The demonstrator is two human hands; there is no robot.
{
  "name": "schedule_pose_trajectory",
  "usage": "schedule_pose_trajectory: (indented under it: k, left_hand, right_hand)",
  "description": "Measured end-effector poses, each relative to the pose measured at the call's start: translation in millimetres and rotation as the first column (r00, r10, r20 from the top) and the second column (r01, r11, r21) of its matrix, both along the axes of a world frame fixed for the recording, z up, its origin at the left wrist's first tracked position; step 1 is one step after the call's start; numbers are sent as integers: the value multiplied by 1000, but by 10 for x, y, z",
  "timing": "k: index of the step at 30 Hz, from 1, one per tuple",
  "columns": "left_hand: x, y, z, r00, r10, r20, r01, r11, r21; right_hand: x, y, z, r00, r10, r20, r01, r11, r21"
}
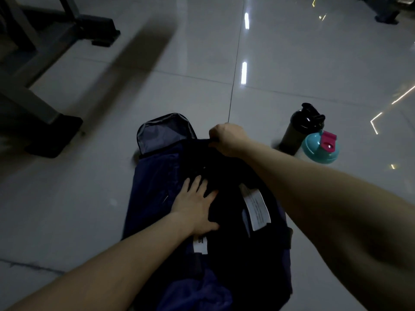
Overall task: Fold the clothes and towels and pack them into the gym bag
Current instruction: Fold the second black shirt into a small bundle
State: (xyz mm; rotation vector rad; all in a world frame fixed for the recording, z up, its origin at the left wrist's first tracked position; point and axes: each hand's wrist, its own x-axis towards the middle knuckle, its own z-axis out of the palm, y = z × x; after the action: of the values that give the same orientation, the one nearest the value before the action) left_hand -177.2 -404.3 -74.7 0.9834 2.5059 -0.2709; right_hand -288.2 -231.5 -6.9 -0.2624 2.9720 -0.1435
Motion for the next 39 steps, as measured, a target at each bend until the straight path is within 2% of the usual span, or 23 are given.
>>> schedule_pose_trajectory:
  k: [3, 7, 12, 15, 17, 22, 27, 30, 33, 36, 39]
  left_hand:
    - [1, 118, -12, 996, -91, -3, 90, 989, -114]
    - [-68, 178, 28, 991, -126, 35, 130, 976, -174]
    - [-57, 150, 82, 984, -174, 39, 178, 956, -233]
    - [-5, 154, 159, 980, -198, -25, 186, 950, -252]
    - [29, 97, 209, 979, -200, -40, 187, 958, -216]
    - [82, -285, 279, 962, -204, -180, 177, 971, -159]
    - [105, -538, 126, 978, -114, -177, 89, 986, -145]
    - [120, -590, 14, 990, -56, -129, 46, 996, -76]
    - [112, -627, 37, 990, -30, -140, 34, 999, 27]
    - [92, -673, 91, 970, 36, -239, -8, 993, 116]
    - [151, -661, 107, 920, 198, -338, -145, 974, 175]
  right_hand:
    - [-159, 55, -15, 998, -57, 19, 59, 992, -108]
    - [-175, 85, -135, 982, -189, 25, 191, 971, -146]
    - [-215, -30, 36, 954, -284, -94, 239, 913, -331]
    - [-195, -49, 94, 961, -272, -47, 258, 946, -196]
    - [-122, -11, 78, 966, -260, -10, 256, 958, -132]
    - [336, 49, 124, 973, -226, -52, 210, 953, -219]
    - [784, 322, -202, 979, -160, -125, 157, 987, -33]
    - [838, 582, -332, 950, -276, -144, 283, 959, 29]
    - [855, 637, -359, 916, -391, -92, 392, 920, -12]
    - [971, 457, -279, 902, -413, -123, 405, 911, -84]
    - [1222, 384, -179, 857, -505, -103, 492, 861, -129]
